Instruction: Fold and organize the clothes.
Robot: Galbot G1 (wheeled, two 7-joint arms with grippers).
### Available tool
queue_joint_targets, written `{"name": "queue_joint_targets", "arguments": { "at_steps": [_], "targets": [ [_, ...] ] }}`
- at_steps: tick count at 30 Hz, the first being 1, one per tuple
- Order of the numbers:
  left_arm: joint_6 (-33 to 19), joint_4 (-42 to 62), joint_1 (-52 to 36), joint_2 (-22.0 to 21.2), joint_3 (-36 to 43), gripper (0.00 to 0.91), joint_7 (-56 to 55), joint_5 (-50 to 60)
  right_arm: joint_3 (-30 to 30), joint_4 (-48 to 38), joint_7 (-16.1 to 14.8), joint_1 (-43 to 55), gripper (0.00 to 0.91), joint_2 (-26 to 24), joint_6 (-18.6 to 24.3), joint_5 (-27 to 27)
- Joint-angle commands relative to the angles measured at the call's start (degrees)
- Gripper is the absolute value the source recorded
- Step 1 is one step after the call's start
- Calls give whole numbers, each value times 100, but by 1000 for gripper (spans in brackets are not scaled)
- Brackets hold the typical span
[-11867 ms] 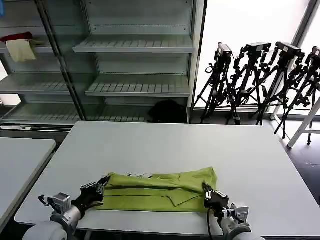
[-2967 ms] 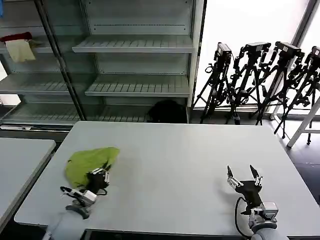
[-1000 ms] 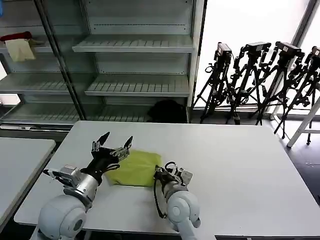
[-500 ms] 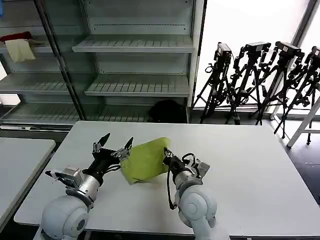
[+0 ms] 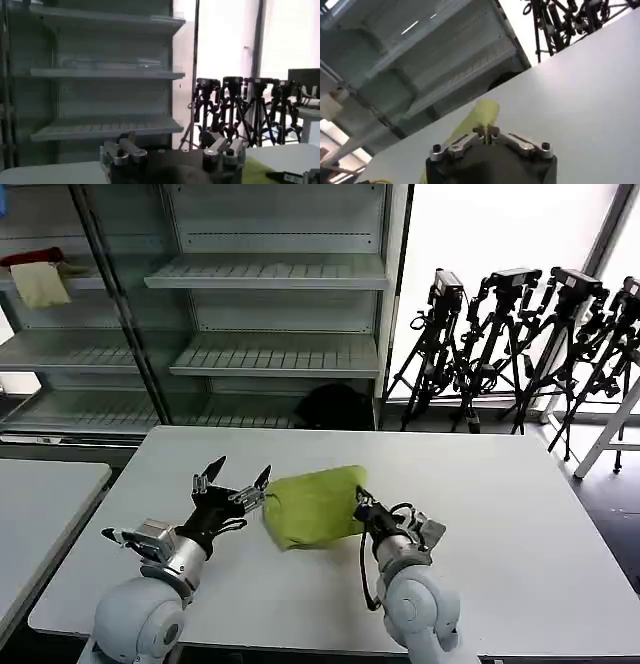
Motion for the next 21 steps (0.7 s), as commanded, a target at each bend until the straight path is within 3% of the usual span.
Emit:
{"name": "queue_joint_targets", "arguments": {
  "at_steps": [1, 8, 11, 13, 14, 15, 16, 18, 20, 21],
  "targets": [
    [-35, 68, 32, -8, -12, 907, 19, 50, 232, -228, -339, -64, 907, -500, 4, -651],
    [-93, 106, 67, -41, -12, 907, 19, 71, 275, -205, -477, -91, 907, -565, 5, -851],
    [-149, 204, 147, -129, -28, 907, -109, 155, 279, -181, -729, -144, 907, -656, 8, -1455],
    [-128, 274, 251, -205, -75, 907, -166, 147, 309, -116, -1042, -188, 907, -716, 7, -1888],
    [-98, 307, 360, -242, -85, 907, -209, 155, 338, -71, -1435, -208, 907, -746, 12, -2596],
    [-78, 328, 419, -255, -81, 907, -219, 161, 373, -57, -1572, -219, 907, -752, 13, -2825],
    [-69, 354, 494, -272, -66, 907, -228, 190, 403, -39, -1823, -233, 907, -755, 18, -3413],
    [-148, 454, 635, -309, -9, 907, -204, 284, 565, -47, -2530, -226, 907, -705, 41, -4549],
    [-237, 493, 728, -364, 24, 907, -154, 295, 767, -2, -2950, -229, 907, -760, 233, -4969],
    [-292, 499, 746, -389, 14, 907, -136, 294, 808, 4, -2990, -232, 907, -824, 312, -5057]
  ]
}}
